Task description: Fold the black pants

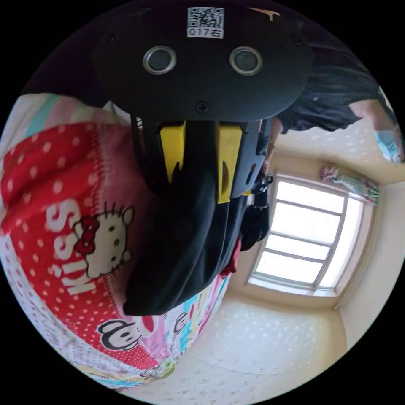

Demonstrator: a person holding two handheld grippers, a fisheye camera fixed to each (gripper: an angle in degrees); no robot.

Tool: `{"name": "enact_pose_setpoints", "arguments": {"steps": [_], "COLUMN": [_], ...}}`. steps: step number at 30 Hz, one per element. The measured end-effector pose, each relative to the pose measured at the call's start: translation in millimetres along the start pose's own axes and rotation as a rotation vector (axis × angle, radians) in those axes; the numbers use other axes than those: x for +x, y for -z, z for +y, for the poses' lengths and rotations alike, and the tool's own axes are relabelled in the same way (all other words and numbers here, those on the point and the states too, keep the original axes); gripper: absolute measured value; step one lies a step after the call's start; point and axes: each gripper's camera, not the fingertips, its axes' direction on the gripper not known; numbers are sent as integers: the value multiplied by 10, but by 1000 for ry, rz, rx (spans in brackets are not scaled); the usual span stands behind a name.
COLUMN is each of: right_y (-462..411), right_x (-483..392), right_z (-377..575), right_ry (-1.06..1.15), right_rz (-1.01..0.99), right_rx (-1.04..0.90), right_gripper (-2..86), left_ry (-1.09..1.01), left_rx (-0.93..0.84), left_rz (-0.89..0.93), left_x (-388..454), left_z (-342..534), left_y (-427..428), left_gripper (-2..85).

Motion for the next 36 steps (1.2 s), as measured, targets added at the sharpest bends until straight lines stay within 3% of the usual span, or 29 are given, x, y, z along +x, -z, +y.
{"name": "enact_pose_setpoints", "arguments": {"steps": [4, 11, 15, 17, 21, 24, 28, 31, 34, 36], "right_y": [13, 153, 146, 220, 494, 569, 308, 156, -61, -8], "right_x": [-158, -66, -81, -84, -165, -190, 3, -2, -139, -161], "right_z": [449, 709, 692, 743, 861, 849, 624, 650, 802, 973], "right_ry": [45, -31, -72, -93, -52, -5, -28, -4, 95, 69], "right_rz": [-182, -98, 44, 115, 248, 291, 343, 415, 478, 434], "right_rx": [-83, 43, -24, -15, 123, 276, 209, 178, 58, 81], "right_gripper": [78, 64, 82, 111, 164, 185, 213, 211, 137, 84], "left_ry": [-43, -90, -11, -11, -57, -153, -185, -199, -280, -269], "left_rx": [-47, 79, -26, 29, 141, 128, -31, 5, -17, -7], "left_rz": [-3, -99, -264, -386, -362, -327, -436, -588, -720, -696], "left_x": [196, 307, 215, 242, 307, 340, 228, 344, 559, 601], "left_z": [705, 926, 716, 737, 757, 596, 299, 420, 721, 935], "left_y": [-94, 639, 792, 983, 1119, 815, -59, -394, -733, -822], "left_gripper": [54, 35, 49, 95, 150, 169, 206, 210, 168, 121]}}
